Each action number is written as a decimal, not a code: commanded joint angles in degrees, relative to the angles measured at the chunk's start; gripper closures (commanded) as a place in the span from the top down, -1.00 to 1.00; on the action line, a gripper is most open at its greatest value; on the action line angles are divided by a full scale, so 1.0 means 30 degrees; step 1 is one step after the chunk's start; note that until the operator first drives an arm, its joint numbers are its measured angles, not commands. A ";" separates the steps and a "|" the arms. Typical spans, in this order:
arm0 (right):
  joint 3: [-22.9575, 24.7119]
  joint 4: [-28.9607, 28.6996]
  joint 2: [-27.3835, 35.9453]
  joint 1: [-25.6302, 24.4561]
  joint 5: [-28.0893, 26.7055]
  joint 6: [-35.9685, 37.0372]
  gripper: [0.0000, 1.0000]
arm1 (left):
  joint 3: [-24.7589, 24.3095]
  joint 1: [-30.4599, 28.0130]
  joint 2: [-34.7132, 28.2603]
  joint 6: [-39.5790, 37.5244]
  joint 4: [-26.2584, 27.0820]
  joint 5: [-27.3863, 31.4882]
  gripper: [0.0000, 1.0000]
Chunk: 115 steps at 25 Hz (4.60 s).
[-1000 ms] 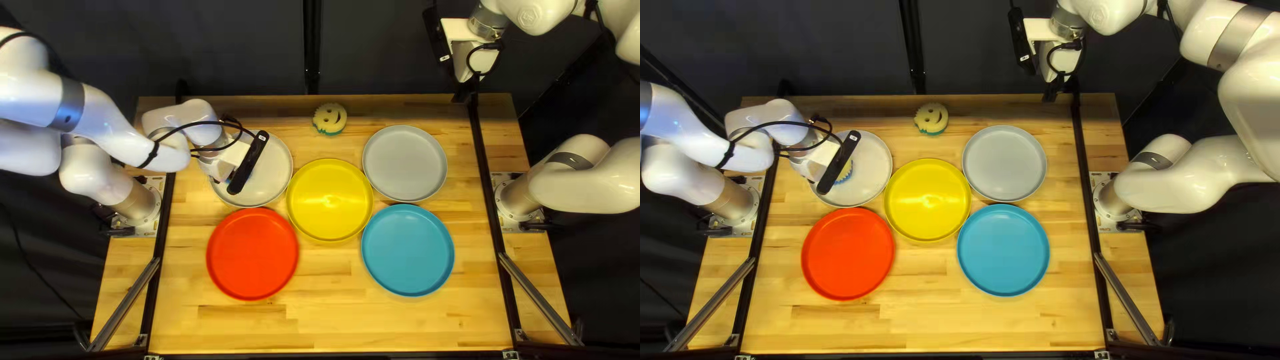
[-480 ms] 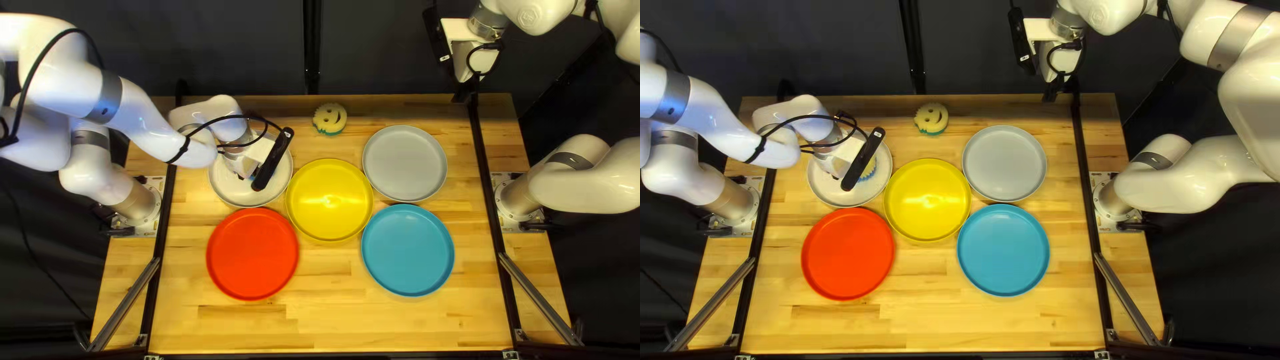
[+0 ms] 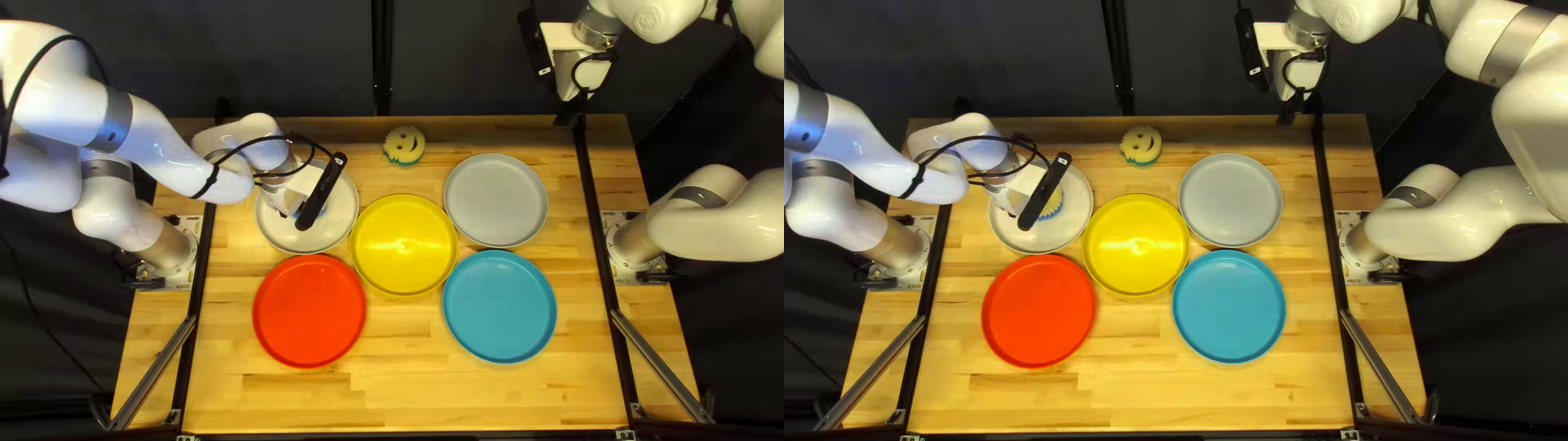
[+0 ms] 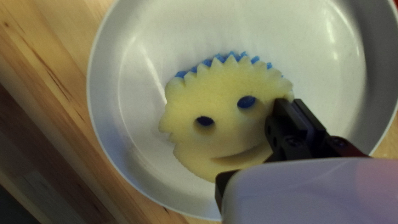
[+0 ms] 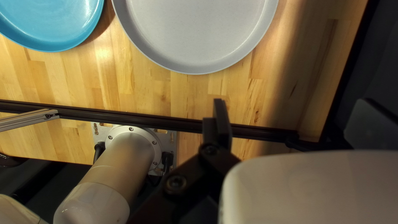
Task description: Pick up sponge and scrub the plate
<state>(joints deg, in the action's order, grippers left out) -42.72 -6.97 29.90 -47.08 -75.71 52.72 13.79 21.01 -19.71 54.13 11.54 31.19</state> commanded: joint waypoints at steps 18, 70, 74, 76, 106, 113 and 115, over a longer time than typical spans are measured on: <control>0.0000 0.0000 0.0000 0.0000 0.0000 0.0000 1.00 | 0.3682 -0.0163 0.3840 0.0947 0.0733 -0.0514 -1.00; 0.0000 0.0000 0.0000 0.0000 0.0000 0.0000 1.00 | -0.1540 -0.0209 -0.1451 -0.0592 -0.0214 0.0259 -1.00; 0.0000 0.0000 0.0000 0.0000 0.0000 0.0000 1.00 | -0.1231 -0.0438 -0.1039 -0.0789 -0.0189 0.0146 -1.00; 0.0000 0.0000 0.0000 0.0000 0.0000 0.0000 1.00 | -0.0448 -0.0835 -0.0236 -0.1050 -0.0194 0.0017 -1.00; 0.0000 0.0000 0.0000 0.0000 0.0000 0.0000 1.00 | -0.0802 -0.3466 -0.0956 -0.3192 -0.0990 -0.0074 -1.00; 0.0000 0.0000 0.0000 0.0000 0.0000 0.0000 1.00 | -0.0061 -0.4704 -0.0290 -0.4245 -0.1032 -0.0339 -1.00; 0.0000 0.0000 0.0000 0.0000 0.0000 0.0000 1.00 | 0.0367 -0.5078 0.0155 -0.4502 -0.1060 -0.0514 -1.00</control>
<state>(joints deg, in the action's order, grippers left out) -42.72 -6.97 29.90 -47.08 -75.71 52.72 13.74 6.84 -20.39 41.46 8.43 30.18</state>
